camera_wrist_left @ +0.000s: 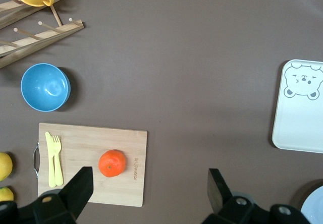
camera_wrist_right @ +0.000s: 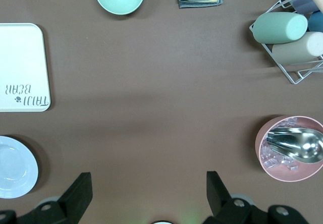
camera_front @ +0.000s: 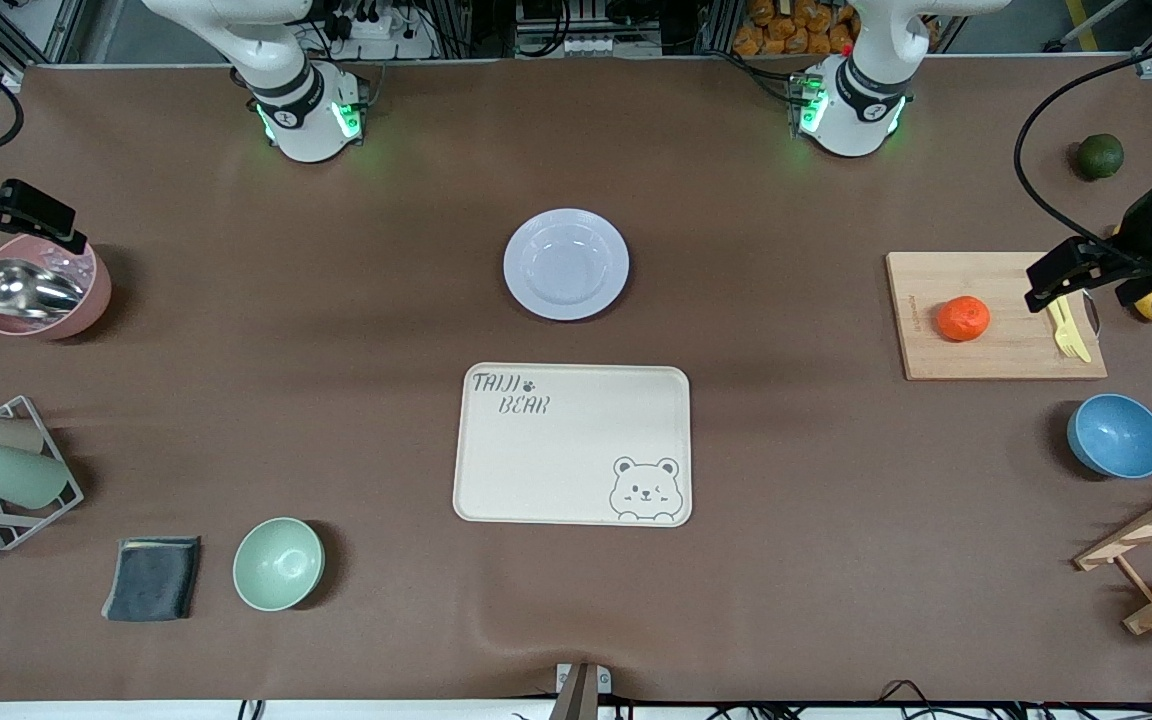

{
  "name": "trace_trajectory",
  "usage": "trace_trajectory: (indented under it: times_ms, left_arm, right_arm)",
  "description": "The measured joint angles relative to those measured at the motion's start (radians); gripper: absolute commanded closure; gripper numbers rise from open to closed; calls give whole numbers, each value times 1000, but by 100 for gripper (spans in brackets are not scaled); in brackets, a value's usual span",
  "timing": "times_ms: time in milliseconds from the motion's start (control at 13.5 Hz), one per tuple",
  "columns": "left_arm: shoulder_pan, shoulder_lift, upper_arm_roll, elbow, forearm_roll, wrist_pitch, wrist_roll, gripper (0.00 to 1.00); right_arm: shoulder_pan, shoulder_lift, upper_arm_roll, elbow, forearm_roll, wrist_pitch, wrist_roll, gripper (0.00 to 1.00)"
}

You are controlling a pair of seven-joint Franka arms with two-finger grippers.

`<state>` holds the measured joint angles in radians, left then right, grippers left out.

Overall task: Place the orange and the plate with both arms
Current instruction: 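Move the left gripper over the orange on the cutting board, then lower the left gripper and close it around the orange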

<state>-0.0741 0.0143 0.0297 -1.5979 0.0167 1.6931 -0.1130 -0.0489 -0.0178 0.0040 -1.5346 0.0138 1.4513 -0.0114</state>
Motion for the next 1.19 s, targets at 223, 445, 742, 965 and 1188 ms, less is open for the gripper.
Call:
trace_trajectory:
  times_ms: [223,445,742,965,1188]
  left_arm:
    - [1,5,6,2,2,-4,0,0]
    - [17,41,34,10,2,-19,39,0]
    - [93,138,37,-38,3,-40,82,0]
    - [126,180,37,-164,3,111,94,0]
    - [130,185,36,-305,3,271,94,0]
  right_arm:
    - [0,0,1,-2,0,0,0,0]
    - [0,1,2,-5,0,0,0,0]
    - [0,2,2,-6,0,-2,0,0]
    - [0,2,2,-6,0,-2,0,0]
    - [0,2,3,-6,2,1,0,0]
